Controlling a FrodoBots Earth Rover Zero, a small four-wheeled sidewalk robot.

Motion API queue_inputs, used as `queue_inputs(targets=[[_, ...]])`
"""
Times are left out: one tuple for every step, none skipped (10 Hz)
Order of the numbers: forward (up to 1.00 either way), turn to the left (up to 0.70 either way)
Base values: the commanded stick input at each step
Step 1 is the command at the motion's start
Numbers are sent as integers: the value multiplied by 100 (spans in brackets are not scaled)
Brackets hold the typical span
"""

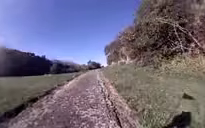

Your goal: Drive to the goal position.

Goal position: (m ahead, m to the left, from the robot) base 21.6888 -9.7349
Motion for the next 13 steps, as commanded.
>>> queue_inputs(targets=[[100, 9], [100, 4], [100, 3], [100, 3], [100, 3], [100, 3], [100, 2], [100, 3], [100, 2], [100, 1], [100, -40], [100, -40], [100, -40]])
